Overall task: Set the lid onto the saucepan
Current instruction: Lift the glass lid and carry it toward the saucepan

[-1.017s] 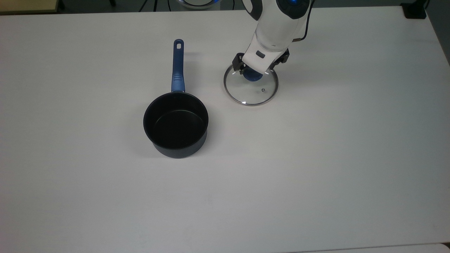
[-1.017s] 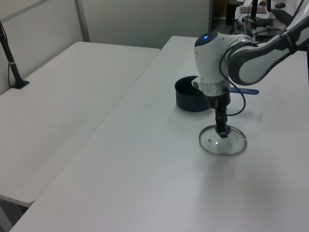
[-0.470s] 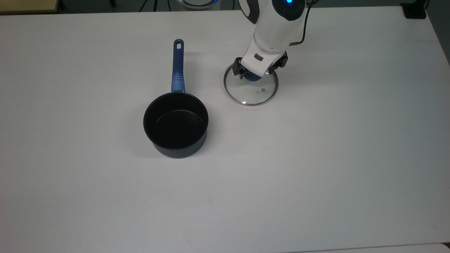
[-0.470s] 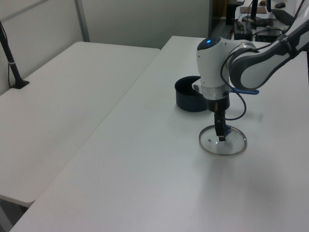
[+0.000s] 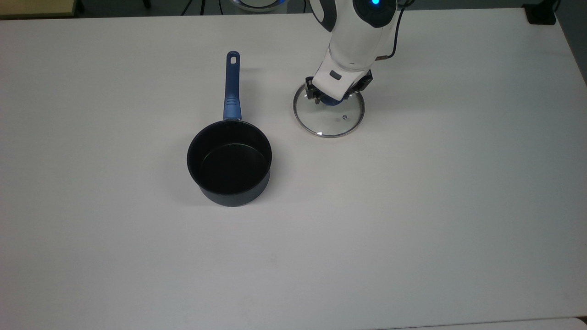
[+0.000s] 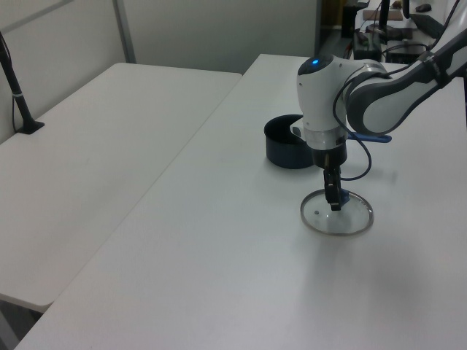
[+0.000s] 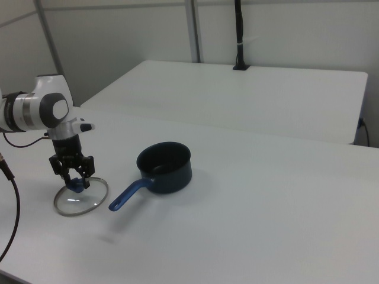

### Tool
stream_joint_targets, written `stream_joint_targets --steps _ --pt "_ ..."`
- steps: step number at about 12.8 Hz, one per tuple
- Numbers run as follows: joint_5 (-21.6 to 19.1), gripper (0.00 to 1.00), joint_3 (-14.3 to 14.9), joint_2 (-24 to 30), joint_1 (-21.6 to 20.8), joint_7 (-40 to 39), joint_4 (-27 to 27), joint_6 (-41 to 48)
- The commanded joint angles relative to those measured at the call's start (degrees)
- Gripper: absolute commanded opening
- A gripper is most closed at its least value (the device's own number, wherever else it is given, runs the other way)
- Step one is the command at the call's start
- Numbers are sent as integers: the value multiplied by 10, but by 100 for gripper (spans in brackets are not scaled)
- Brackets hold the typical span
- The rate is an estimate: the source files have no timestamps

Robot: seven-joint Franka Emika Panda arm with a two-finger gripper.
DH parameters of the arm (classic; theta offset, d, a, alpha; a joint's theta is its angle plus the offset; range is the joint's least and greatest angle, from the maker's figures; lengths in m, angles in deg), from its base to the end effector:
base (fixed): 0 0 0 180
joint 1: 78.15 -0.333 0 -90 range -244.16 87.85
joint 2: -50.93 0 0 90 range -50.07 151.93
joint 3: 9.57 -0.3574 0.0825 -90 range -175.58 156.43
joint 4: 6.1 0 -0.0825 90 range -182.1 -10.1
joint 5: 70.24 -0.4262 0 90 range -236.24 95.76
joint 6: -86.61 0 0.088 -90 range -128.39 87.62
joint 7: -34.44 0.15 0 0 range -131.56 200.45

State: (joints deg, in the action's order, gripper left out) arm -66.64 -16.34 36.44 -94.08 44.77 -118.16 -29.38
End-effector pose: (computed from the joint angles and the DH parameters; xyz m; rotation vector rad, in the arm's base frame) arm 0.5749 0.2322 0.3083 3.0327 0.3773 -0.2570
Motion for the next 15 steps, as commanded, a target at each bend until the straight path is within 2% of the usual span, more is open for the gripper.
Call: stream_joint_targets --steps 1,3,6,10,15 --pt "10 47 5 14 4 10 -13 -12" --pt "9 39 6 17 5 9 -11 -1" --pt "3 39 7 37 7 7 2 39" --pt "-10 39 9 36 17 11 80 122" --pt "-21 39 79 32 35 1 197 169"
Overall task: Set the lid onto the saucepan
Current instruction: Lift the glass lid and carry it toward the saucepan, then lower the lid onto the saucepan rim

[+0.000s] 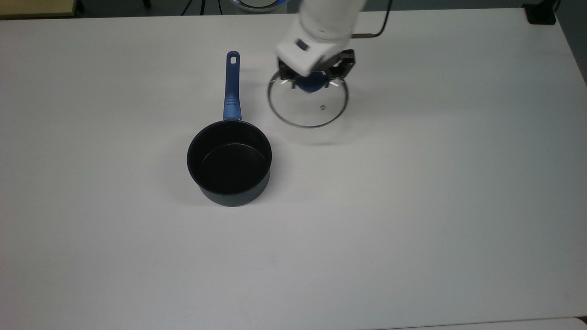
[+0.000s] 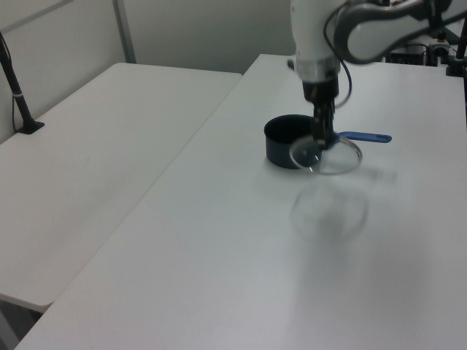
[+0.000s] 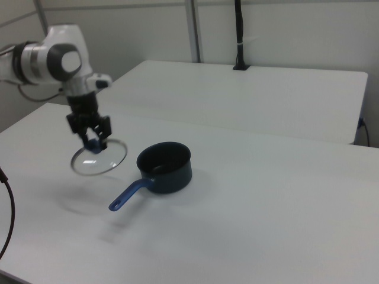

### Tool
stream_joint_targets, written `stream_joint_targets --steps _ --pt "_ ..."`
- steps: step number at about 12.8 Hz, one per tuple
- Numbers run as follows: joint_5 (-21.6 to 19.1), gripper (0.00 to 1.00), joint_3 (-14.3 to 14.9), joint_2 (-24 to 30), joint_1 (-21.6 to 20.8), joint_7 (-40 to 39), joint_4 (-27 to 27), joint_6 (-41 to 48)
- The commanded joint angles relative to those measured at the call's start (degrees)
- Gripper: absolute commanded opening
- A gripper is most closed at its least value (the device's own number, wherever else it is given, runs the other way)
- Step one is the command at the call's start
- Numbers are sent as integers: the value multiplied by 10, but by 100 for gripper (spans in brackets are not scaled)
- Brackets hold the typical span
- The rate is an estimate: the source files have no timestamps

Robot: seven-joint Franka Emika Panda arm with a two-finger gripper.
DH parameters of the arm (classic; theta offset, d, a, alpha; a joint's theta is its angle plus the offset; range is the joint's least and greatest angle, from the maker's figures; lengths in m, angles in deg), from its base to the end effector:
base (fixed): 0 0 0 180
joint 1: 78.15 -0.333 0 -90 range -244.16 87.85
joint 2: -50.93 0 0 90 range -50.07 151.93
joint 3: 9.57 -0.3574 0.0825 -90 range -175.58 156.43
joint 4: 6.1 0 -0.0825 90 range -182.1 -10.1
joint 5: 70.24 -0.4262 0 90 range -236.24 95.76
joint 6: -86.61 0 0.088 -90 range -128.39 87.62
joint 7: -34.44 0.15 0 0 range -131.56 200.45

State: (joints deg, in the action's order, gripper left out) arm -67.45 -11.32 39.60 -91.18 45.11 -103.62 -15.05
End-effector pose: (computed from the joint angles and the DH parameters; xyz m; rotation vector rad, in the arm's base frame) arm 0.6301 0.1586 0.4479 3.0664 0.1294 -0.1740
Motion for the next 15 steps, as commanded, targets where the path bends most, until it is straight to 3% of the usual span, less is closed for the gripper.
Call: stream_joint_targets --steps 1,3,5,8,15 --pt "-13 39 35 -2 19 -2 63 25" --pt "-10 39 39 -13 47 -2 78 23" --pt "-10 39 62 -32 55 -2 88 22" --pt "-18 40 66 -87 84 11 150 23" --pt "-24 42 66 -182 85 52 235 23"
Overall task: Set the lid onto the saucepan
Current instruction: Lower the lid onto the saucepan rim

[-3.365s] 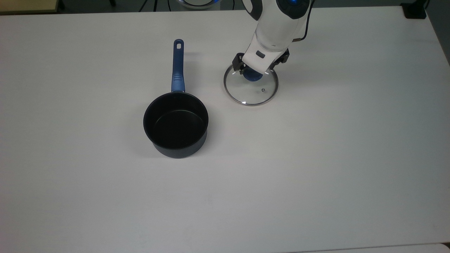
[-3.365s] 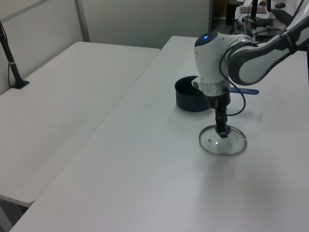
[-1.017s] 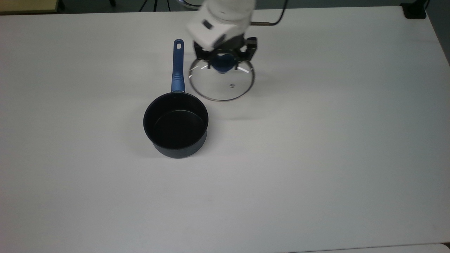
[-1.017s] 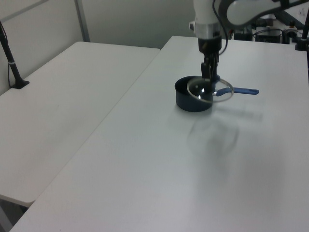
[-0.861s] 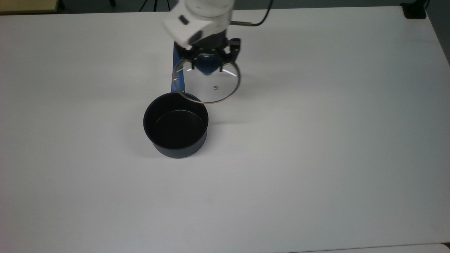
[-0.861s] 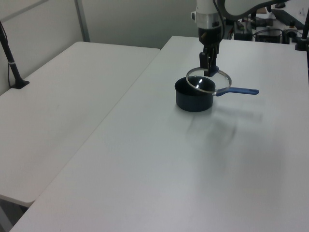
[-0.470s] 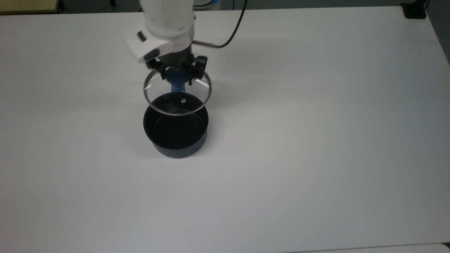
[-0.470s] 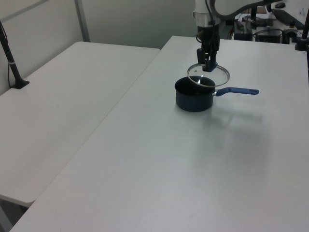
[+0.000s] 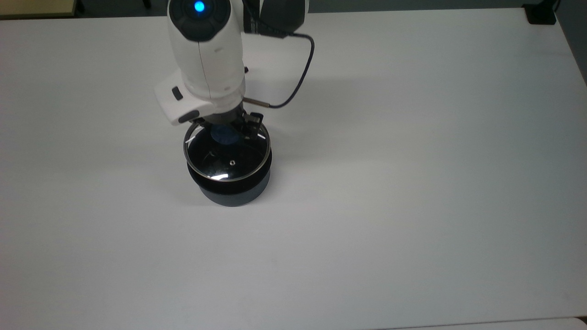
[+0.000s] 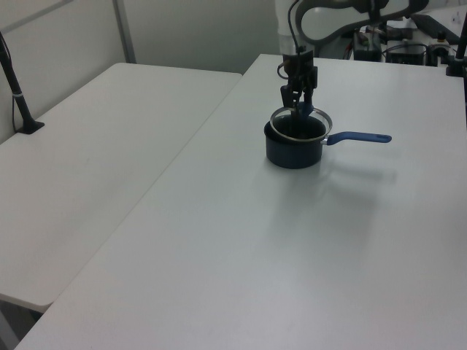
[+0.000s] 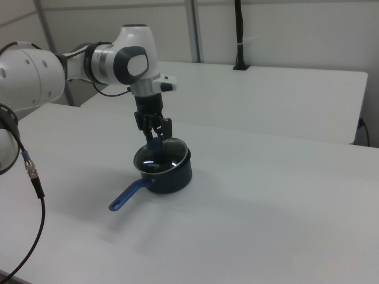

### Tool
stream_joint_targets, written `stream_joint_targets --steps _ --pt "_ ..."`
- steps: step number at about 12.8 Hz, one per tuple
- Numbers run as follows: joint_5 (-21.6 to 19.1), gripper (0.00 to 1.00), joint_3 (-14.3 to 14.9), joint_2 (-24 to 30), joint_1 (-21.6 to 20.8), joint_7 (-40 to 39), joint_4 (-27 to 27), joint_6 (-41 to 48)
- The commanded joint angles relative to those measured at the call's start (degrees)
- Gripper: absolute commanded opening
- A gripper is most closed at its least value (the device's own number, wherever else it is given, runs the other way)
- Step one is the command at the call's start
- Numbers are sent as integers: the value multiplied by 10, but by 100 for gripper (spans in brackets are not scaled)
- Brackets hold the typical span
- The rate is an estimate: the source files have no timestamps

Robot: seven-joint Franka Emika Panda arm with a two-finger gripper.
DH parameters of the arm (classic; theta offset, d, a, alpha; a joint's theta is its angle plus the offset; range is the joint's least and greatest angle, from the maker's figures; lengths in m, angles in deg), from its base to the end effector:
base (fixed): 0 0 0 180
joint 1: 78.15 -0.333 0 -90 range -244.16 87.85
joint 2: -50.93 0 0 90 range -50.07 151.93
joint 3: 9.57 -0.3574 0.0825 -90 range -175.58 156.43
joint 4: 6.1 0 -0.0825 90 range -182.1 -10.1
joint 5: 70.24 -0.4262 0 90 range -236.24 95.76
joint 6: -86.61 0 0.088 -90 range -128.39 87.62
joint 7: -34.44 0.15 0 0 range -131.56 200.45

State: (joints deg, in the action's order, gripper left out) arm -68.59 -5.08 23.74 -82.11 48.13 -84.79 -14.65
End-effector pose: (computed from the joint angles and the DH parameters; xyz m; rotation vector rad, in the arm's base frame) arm 0.7447 -0.0011 0.4204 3.0459 -0.3584 -0.1095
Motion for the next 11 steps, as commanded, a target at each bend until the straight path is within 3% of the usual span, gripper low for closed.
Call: stream_joint_targets --steps 1,8,11 --pt "-12 42 3 -29 -4 26 54 19" --pt "-12 49 1 -40 -7 27 52 17" --pt "-11 70 1 -45 -7 27 49 15"
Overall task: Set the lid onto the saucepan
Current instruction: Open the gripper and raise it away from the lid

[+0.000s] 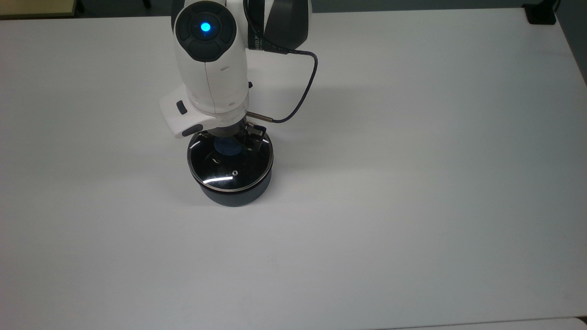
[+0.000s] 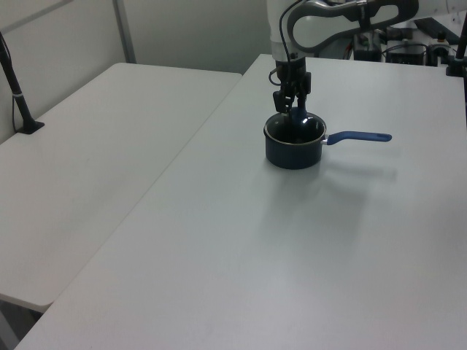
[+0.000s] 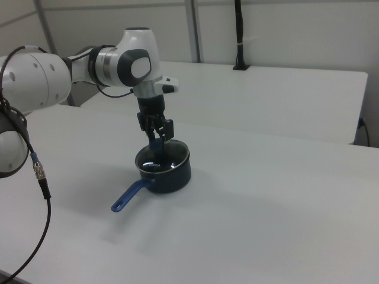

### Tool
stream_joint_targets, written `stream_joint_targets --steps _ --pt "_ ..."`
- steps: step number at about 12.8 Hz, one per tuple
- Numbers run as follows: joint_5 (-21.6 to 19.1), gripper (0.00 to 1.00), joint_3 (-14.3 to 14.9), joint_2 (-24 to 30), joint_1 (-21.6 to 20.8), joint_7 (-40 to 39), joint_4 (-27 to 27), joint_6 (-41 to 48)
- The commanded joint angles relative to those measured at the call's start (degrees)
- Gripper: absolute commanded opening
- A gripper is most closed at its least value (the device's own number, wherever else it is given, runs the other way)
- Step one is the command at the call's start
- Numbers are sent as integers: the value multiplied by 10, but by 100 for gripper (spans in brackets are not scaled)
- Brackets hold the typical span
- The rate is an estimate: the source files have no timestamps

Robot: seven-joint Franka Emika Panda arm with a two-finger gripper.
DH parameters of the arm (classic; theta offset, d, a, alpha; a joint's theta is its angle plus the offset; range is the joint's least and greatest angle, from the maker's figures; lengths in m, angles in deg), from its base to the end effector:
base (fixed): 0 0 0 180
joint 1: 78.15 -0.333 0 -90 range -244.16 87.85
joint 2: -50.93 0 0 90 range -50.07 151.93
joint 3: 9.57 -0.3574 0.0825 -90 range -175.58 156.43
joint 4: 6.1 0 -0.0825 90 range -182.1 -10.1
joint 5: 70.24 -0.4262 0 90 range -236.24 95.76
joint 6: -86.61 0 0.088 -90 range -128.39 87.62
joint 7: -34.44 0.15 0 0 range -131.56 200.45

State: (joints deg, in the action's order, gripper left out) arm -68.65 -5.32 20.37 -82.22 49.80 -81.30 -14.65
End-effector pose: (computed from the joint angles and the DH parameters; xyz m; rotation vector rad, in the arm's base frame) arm 0.7612 0.0046 0.4071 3.0401 -0.3912 -0.1041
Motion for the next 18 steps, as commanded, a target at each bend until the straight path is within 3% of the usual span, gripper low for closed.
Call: stream_joint_targets --steps 1,2,6,9,13,18 --pt "-11 84 3 -14 -6 11 15 15" --pt "-10 100 4 -14 -5 10 13 15" --pt "-4 100 5 16 -7 5 -6 14" --pt "4 100 5 138 -1 -96 -119 13" --pt "16 100 6 239 8 -135 -215 13" --pt "15 100 29 277 4 -144 -232 20"
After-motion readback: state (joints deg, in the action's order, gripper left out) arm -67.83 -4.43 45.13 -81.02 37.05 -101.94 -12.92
